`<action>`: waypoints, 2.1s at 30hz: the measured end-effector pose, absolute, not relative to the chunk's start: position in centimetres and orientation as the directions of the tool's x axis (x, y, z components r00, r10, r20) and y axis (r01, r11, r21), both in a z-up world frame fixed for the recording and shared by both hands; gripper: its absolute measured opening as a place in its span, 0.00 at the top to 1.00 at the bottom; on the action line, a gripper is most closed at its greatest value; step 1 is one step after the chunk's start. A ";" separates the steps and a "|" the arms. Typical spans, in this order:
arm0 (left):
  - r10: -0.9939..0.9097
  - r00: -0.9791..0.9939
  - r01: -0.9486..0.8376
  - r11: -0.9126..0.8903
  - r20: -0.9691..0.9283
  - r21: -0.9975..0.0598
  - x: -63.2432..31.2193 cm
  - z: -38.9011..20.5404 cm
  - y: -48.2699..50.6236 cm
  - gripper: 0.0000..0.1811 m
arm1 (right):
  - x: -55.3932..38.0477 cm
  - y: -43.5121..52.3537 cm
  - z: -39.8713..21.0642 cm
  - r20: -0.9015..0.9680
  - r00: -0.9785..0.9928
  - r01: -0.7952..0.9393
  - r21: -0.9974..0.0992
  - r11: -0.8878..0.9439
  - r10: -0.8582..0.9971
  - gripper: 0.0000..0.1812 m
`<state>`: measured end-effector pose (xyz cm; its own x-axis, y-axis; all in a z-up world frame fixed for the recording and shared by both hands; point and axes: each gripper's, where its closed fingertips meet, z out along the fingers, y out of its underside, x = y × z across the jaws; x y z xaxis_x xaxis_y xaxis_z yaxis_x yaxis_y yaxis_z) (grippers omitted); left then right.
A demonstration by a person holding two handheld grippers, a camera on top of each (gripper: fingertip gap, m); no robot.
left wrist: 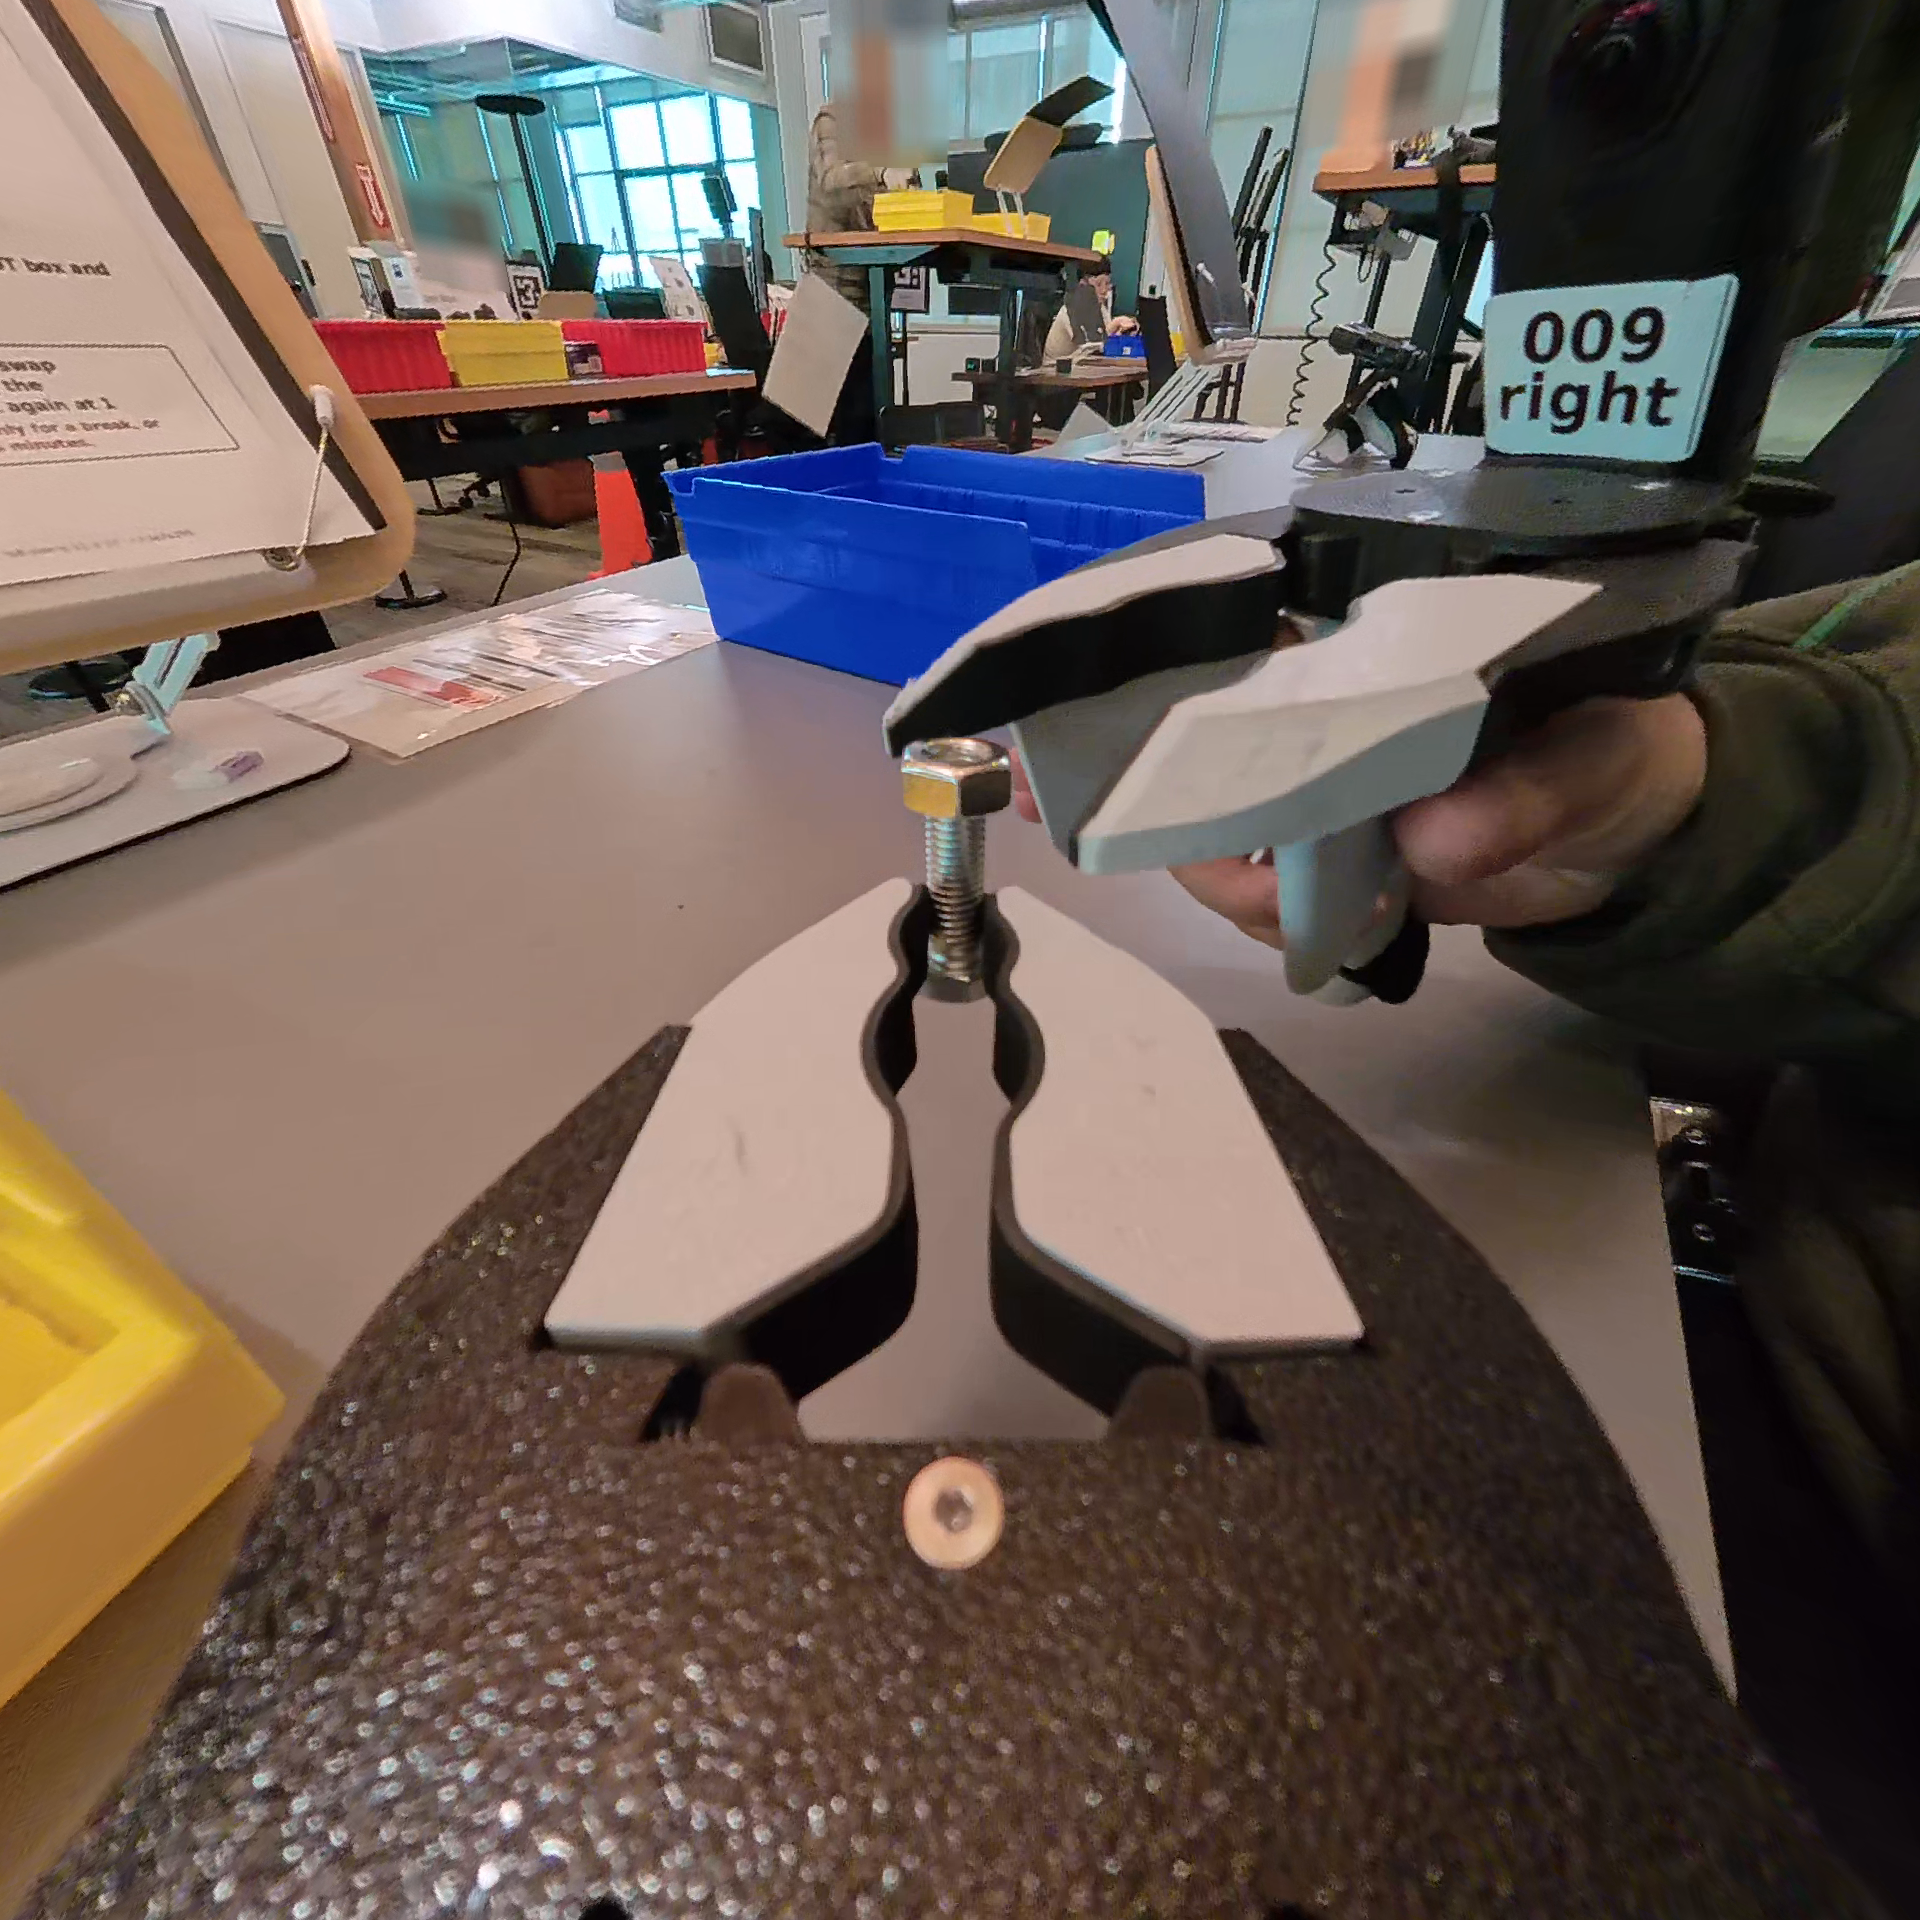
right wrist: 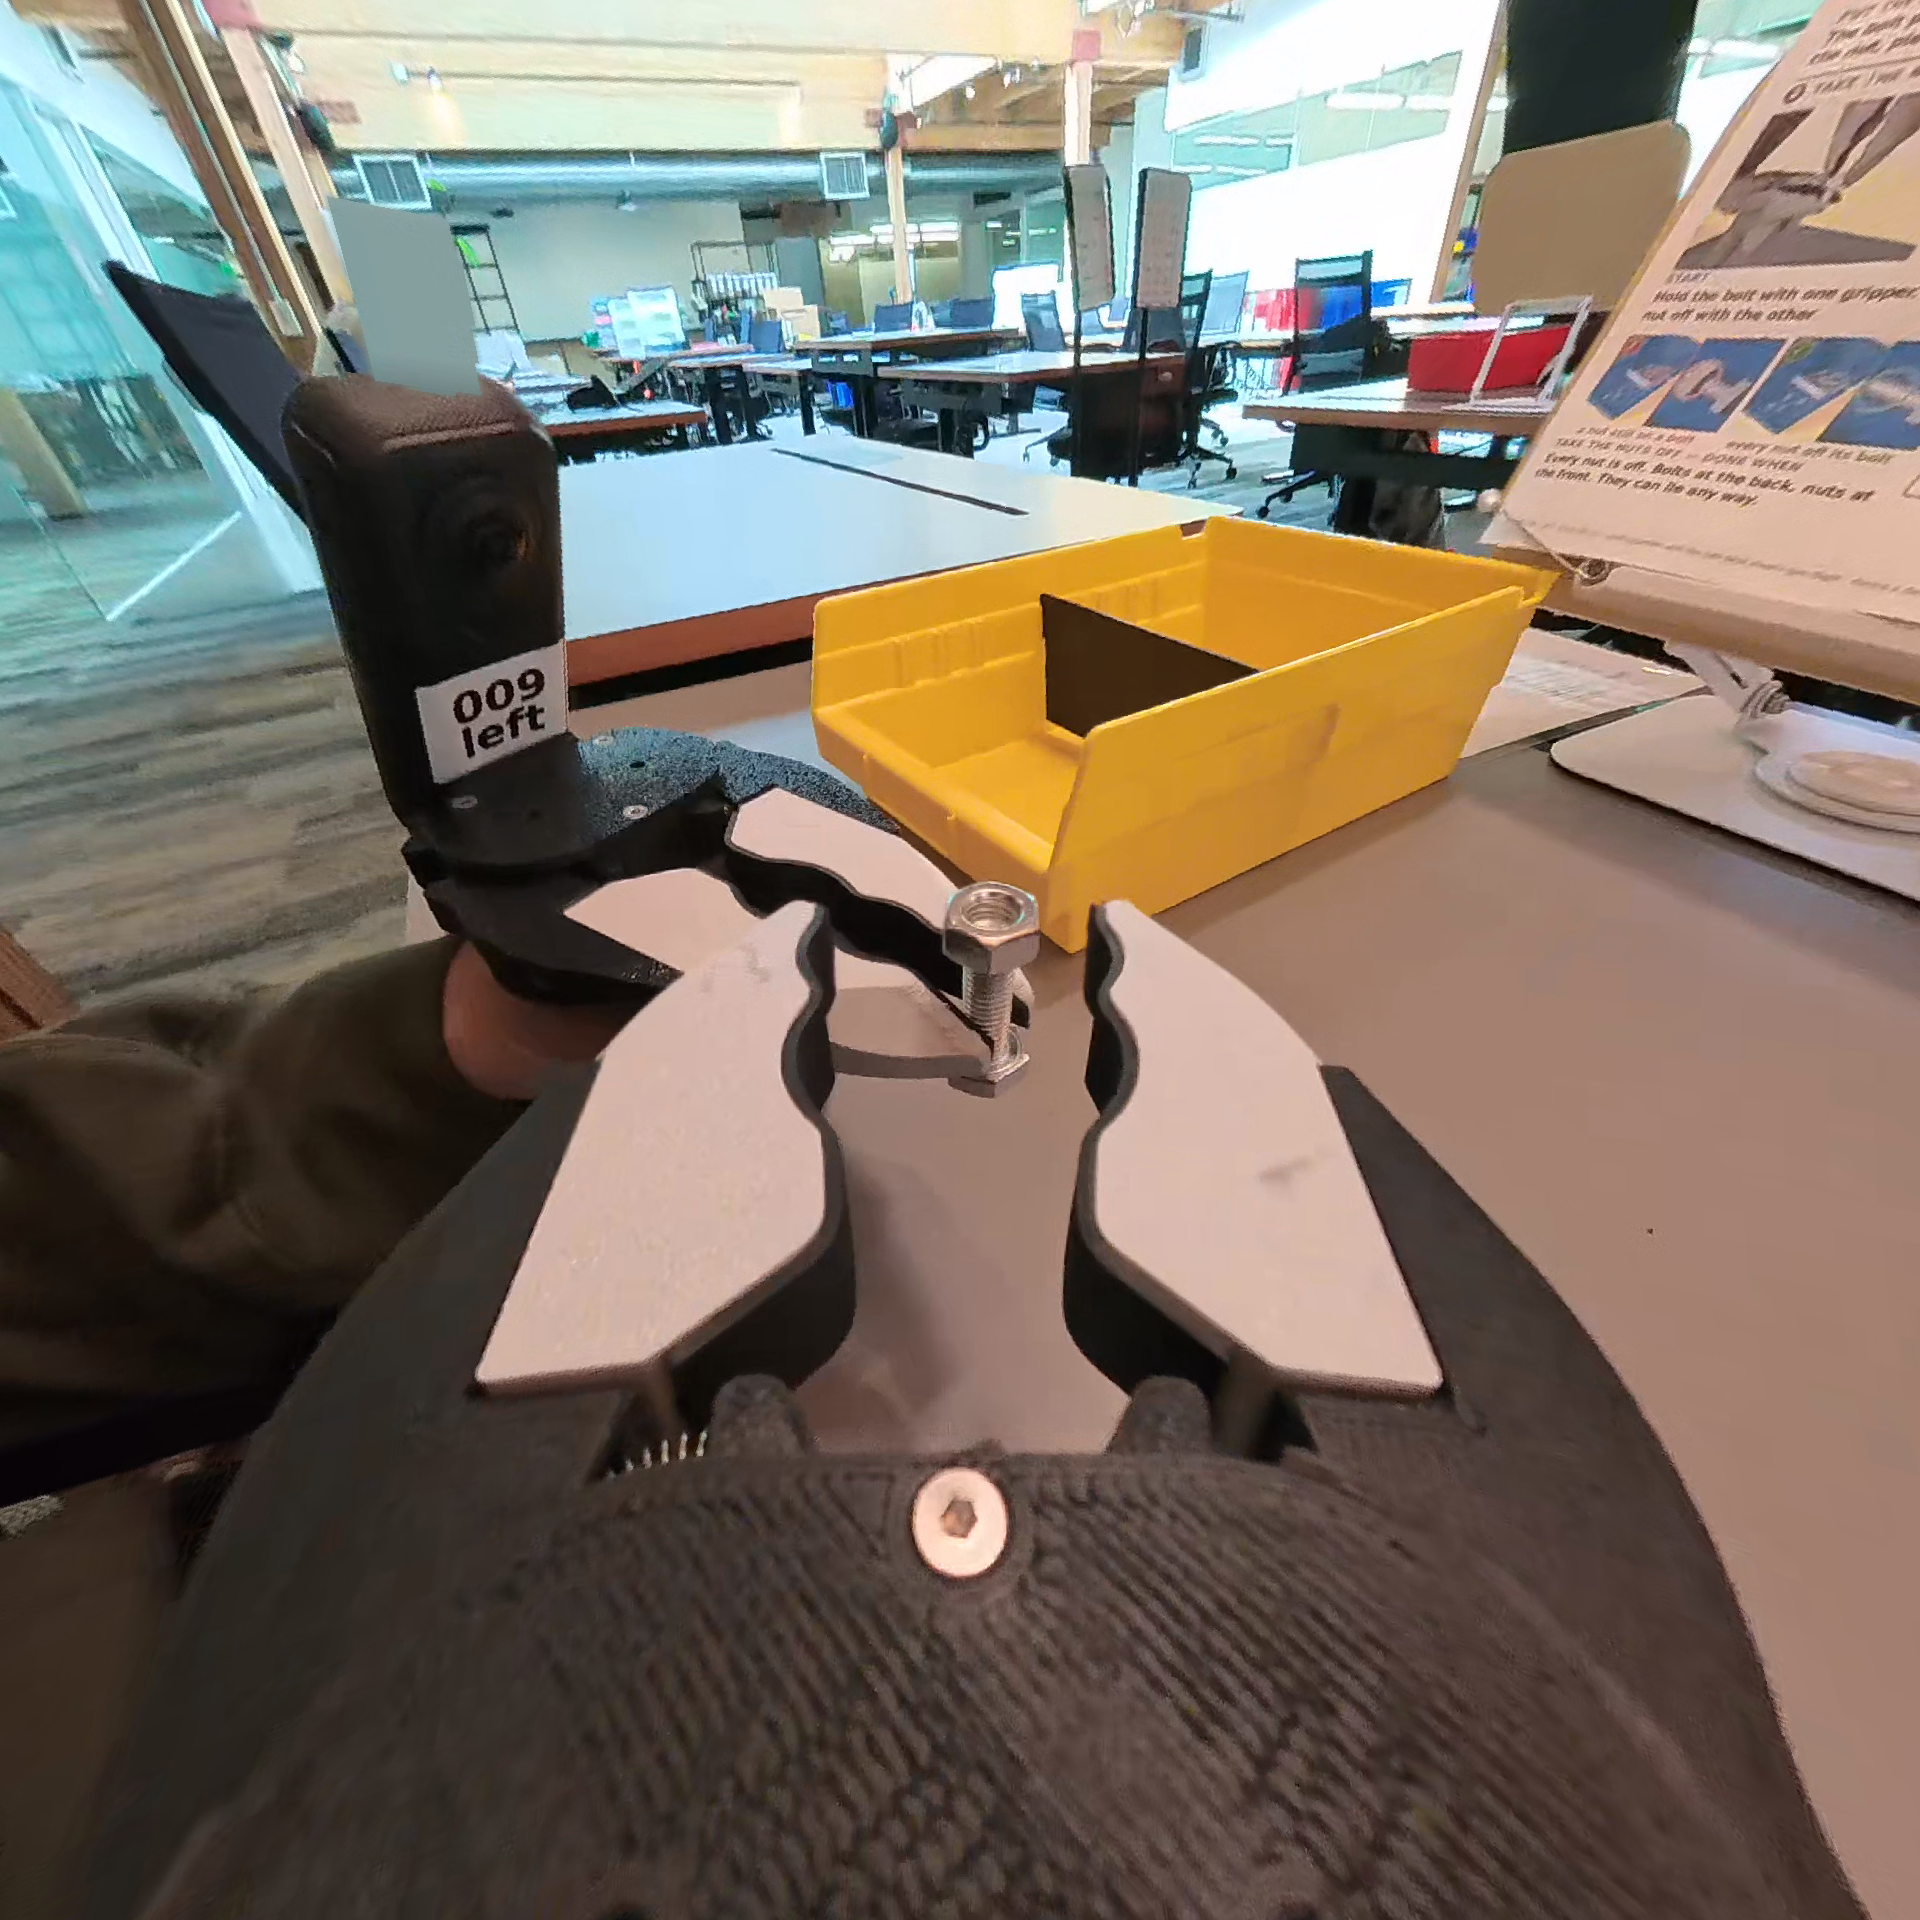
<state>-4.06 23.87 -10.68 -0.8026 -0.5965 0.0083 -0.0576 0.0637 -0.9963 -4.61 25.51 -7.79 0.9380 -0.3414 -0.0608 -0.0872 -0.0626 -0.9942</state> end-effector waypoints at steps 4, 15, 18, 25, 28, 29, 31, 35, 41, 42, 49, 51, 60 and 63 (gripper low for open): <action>-0.597 -0.802 -0.061 0.065 0.011 -0.996 -4.0 -10.7 23.9 0.95 | -4.9 25.8 -7.7 -0.058 0.944 -0.084 -0.994 -0.064 -0.325 0.78; -0.614 -0.789 -0.070 0.068 0.013 -0.995 -3.8 -10.8 24.4 0.95 | -4.7 25.7 -7.9 -0.039 0.940 -0.073 -0.993 -0.088 -0.339 0.82; -0.619 -0.785 -0.072 0.066 0.016 -0.995 -3.7 -10.8 24.5 0.95 | -4.8 25.7 -7.9 -0.042 0.940 -0.076 -0.993 -0.088 -0.339 0.82; -0.631 -0.776 -0.074 0.059 0.020 -0.996 -3.6 -10.8 24.8 0.95 | -5.4 25.4 -7.9 -0.030 0.951 -0.068 -0.991 -0.114 -0.308 0.84; -0.624 -0.781 -0.073 0.066 0.016 -0.995 -3.7 -10.8 24.6 0.95 | -5.0 25.4 -7.8 -0.043 0.944 -0.079 -0.992 -0.097 -0.328 0.79; -0.623 -0.782 -0.072 0.069 0.014 -0.995 -3.7 -10.8 24.6 0.95 | -4.8 25.3 -7.7 -0.051 0.939 -0.084 -0.993 -0.084 -0.341 0.77; -0.612 -0.790 -0.071 0.072 0.012 -0.995 -3.8 -10.9 24.4 0.95 | -4.3 25.4 -7.7 -0.057 0.926 -0.092 -0.993 -0.075 -0.374 0.74; -0.605 -0.796 -0.071 0.078 0.009 -0.994 -3.9 -10.9 24.2 0.95 | -4.9 26.1 -8.0 -0.068 0.940 -0.104 -0.991 -0.090 -0.334 0.73; -0.653 -0.758 -0.077 0.083 0.004 -0.994 -3.3 -11.0 25.0 0.95 | -5.6 25.9 -8.2 -0.047 0.956 -0.091 -0.986 -0.141 -0.290 0.78; -0.653 -0.758 -0.082 0.076 0.013 -0.994 -3.3 -11.0 25.1 0.95 | -6.0 25.8 -8.3 -0.054 0.965 -0.094 -0.984 -0.149 -0.258 0.81; -0.599 -0.801 -0.051 0.088 -0.012 -0.995 -4.1 -10.7 24.0 0.95 | -4.3 25.6 -7.7 -0.072 0.928 -0.109 -0.991 -0.080 -0.366 0.70; -0.595 -0.804 -0.047 0.095 -0.019 -0.994 -4.2 -10.8 23.9 0.95 | -4.9 26.1 -8.3 -0.083 0.941 -0.125 -0.986 -0.109 -0.329 0.70; -0.669 -0.743 -0.077 0.054 0.021 -0.996 -3.1 -10.7 25.8 0.95 | -5.9 26.3 -8.4 -0.021 0.961 -0.067 -0.985 -0.158 -0.274 0.77; -0.637 -0.771 -0.064 0.082 -0.003 -0.995 -3.6 -10.7 24.9 0.95 | -4.9 26.3 -7.9 -0.043 0.941 -0.086 -0.990 -0.112 -0.335 0.68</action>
